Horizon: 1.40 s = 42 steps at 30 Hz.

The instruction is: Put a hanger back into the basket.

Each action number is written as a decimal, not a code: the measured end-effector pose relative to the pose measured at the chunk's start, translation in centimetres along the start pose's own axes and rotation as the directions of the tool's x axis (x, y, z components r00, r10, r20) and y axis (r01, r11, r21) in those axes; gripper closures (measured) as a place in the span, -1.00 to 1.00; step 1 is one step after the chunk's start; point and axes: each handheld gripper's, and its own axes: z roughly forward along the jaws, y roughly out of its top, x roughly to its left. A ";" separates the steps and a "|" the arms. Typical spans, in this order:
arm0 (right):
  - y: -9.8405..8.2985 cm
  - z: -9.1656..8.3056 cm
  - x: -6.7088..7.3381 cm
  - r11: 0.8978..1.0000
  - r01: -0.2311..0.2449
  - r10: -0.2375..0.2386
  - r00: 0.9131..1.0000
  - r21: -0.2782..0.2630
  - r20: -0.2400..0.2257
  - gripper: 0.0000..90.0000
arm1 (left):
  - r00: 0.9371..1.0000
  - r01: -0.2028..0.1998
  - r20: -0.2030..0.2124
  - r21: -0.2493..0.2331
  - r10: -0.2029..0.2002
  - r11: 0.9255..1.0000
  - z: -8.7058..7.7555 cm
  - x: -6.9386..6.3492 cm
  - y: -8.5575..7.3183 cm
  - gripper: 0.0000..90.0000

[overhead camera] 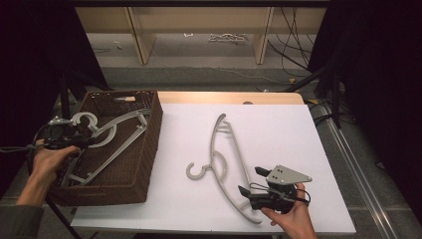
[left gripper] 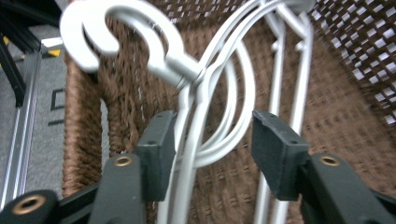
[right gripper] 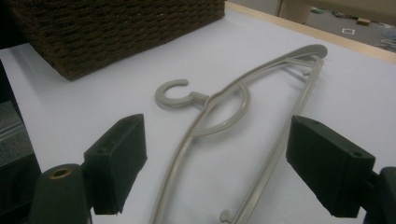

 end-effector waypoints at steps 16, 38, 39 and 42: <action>0.0 0.1 0.1 1.000 -0.005 0.005 1.000 -0.008 0.011 -0.55 | 0.986 0.122 0.143 -0.307 -0.081 0.944 -5.7 -6.1 0.3 -0.52; -0.1 0.3 0.4 1.000 -0.017 0.017 1.000 -0.011 -0.002 -0.56 | 0.894 0.013 0.394 -0.498 0.212 0.867 -6.7 -19.6 -4.0 -0.55; -0.1 0.4 0.4 1.000 -0.016 0.016 1.000 -0.016 -0.002 -0.56 | 0.893 0.015 0.394 -0.508 0.217 0.861 -6.5 -19.8 -4.1 -0.55; -0.1 0.4 0.4 1.000 -0.020 0.020 1.000 -0.013 -0.010 -0.56 | 0.882 0.039 0.415 -0.533 0.221 0.845 -6.2 -20.2 -4.7 -0.59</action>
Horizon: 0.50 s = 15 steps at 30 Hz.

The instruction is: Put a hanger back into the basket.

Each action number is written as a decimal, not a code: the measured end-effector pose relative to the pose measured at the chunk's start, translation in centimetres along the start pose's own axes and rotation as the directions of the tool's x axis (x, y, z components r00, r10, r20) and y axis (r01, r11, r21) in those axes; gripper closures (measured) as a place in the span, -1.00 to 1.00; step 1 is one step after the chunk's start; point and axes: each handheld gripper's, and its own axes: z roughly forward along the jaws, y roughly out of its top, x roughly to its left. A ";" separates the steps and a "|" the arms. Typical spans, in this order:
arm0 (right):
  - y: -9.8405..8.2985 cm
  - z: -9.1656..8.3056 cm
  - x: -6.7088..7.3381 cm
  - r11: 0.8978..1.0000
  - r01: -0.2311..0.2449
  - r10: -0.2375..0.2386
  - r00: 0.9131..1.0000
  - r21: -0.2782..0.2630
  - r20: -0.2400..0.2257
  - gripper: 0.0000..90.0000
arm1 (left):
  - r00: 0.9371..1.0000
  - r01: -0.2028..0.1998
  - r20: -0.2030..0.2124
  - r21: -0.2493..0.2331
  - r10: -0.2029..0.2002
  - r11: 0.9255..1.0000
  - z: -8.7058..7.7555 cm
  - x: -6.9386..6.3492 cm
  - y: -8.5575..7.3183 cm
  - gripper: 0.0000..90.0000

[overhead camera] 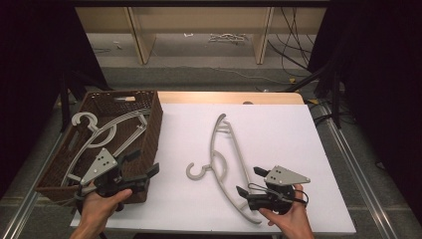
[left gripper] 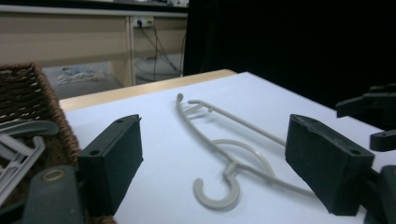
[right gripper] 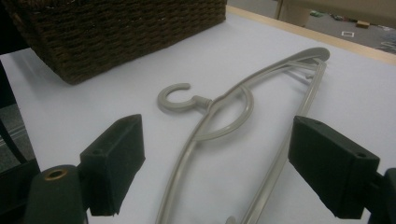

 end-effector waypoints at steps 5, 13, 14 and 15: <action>-0.1 0.0 -0.1 1.000 0.001 -0.001 1.000 0.006 0.005 -0.56 | 1.000 -0.016 0.014 -0.004 0.016 1.000 0.2 -0.7 -1.0 -0.65; -0.1 0.1 0.0 1.000 0.006 -0.006 1.000 0.008 0.001 -0.56 | 1.000 -0.021 0.014 -0.021 0.022 1.000 0.3 -2.0 -2.7 -0.65; -0.1 0.1 0.0 1.000 0.005 -0.005 1.000 0.006 -0.003 -0.56 | 1.000 -0.025 0.015 -0.021 0.026 0.999 0.3 -2.0 -2.8 -0.65; -0.1 0.1 0.0 1.000 0.005 -0.005 1.000 0.008 -0.004 -0.56 | 0.999 -0.028 0.015 -0.020 0.028 0.999 0.3 -2.0 -3.0 -0.65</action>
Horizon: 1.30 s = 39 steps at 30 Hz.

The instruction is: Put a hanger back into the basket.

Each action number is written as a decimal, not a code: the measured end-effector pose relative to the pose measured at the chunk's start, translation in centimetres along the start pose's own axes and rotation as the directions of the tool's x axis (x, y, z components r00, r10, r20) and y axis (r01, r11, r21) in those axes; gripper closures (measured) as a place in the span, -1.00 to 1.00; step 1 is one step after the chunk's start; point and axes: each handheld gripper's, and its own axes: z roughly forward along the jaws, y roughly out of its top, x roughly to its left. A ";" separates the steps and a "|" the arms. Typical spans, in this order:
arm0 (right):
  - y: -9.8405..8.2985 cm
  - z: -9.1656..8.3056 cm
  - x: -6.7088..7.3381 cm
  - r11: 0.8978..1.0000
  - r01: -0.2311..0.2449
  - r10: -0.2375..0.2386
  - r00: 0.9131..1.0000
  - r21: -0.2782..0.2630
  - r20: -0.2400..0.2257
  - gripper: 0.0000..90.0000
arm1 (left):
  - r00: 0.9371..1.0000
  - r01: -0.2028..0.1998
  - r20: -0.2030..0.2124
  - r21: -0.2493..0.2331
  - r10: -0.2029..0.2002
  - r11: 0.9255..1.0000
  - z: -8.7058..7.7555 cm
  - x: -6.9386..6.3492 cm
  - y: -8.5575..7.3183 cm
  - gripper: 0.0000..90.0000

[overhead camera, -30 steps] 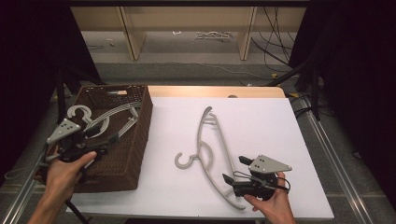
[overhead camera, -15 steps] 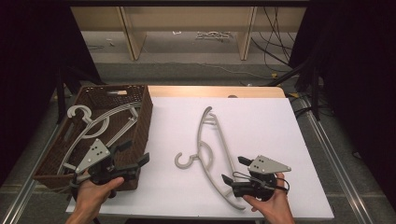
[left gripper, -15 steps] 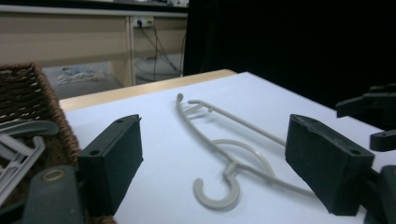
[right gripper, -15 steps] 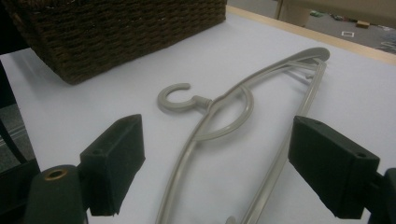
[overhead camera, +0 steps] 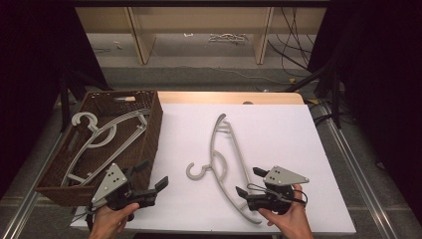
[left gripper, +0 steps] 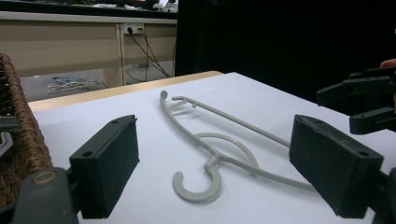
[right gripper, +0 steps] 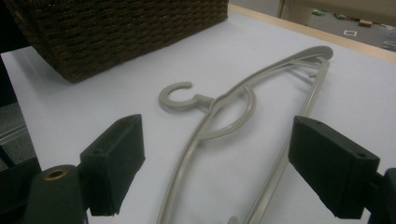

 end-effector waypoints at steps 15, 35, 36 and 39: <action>0.2 1.5 0.5 0.997 0.033 -0.032 0.999 0.062 -0.021 -0.63 | 0.999 -0.037 0.010 0.024 0.037 0.999 0.4 -0.6 -1.0 -0.65; 0.9 8.9 0.0 0.920 0.087 -0.065 0.995 0.383 -0.069 -0.52 | 0.998 -0.053 0.032 0.031 0.052 0.998 0.6 -0.6 -1.1 -0.65; 0.8 9.2 -0.1 0.921 0.096 -0.078 0.995 0.377 -0.062 -0.51 | 0.998 -0.048 0.034 0.031 0.047 0.998 0.6 -0.7 -1.1 -0.65; 0.9 9.7 0.1 0.910 0.086 -0.070 0.996 0.406 -0.054 -0.42 | 0.998 -0.052 0.037 0.034 0.050 0.998 0.7 -0.7 -1.1 -0.65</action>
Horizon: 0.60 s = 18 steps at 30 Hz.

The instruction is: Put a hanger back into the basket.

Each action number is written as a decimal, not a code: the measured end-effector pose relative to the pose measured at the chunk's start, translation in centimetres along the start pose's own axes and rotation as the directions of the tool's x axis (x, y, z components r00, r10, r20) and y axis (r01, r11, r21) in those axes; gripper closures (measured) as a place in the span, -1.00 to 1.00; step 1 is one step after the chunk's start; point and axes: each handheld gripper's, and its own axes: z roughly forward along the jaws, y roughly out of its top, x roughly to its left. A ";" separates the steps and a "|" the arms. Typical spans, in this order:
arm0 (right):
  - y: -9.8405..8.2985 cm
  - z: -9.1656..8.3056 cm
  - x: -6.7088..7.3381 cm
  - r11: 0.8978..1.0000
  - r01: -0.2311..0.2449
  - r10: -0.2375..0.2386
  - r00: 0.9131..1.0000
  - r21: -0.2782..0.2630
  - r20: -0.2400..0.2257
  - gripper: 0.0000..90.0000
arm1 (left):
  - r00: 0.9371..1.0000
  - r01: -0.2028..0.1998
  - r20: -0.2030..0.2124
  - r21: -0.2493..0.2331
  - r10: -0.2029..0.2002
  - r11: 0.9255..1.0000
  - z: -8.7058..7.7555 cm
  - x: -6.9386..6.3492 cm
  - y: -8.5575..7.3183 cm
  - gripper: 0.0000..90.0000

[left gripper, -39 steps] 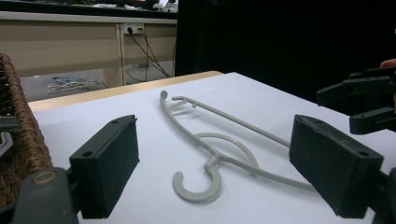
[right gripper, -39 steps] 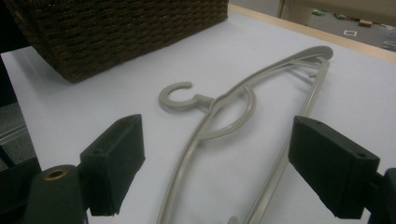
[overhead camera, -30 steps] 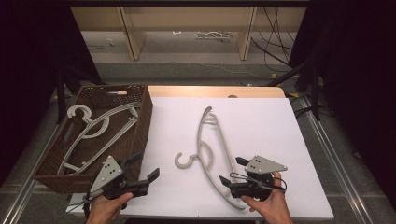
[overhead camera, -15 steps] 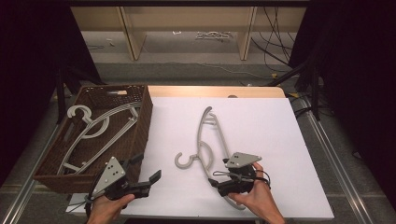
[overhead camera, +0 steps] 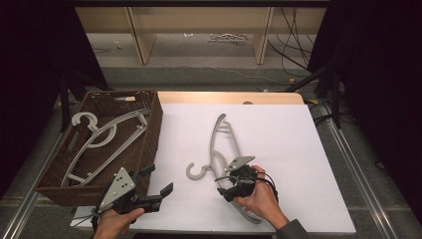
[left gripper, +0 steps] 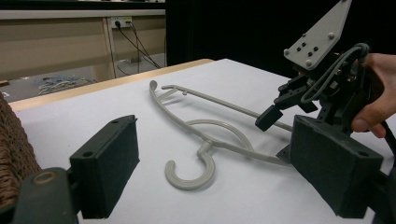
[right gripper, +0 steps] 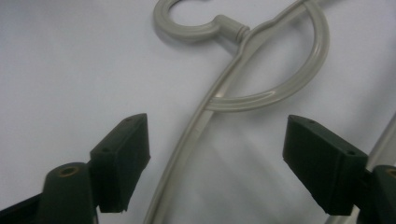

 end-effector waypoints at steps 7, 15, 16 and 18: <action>0.5 0.8 0.4 0.998 0.031 -0.030 0.999 0.060 -0.019 -0.28 | 1.000 0.002 0.000 -0.001 -0.002 1.000 -0.1 0.0 0.0 -0.65; 0.8 1.3 0.2 0.993 0.015 -0.011 0.999 0.119 -0.035 -0.10 | 1.000 -0.012 -0.006 -0.016 0.012 1.000 -0.2 0.0 0.2 -0.65; 0.8 1.4 0.2 0.992 0.006 -0.001 0.999 0.126 -0.037 -0.09 | 1.000 -0.010 -0.005 -0.016 0.010 1.000 -0.2 0.0 0.2 -0.65; 0.8 1.5 0.1 0.992 0.021 -0.016 0.999 0.127 -0.047 -0.05 | 1.000 -0.016 -0.007 -0.017 0.016 1.000 -0.2 0.0 0.2 -0.65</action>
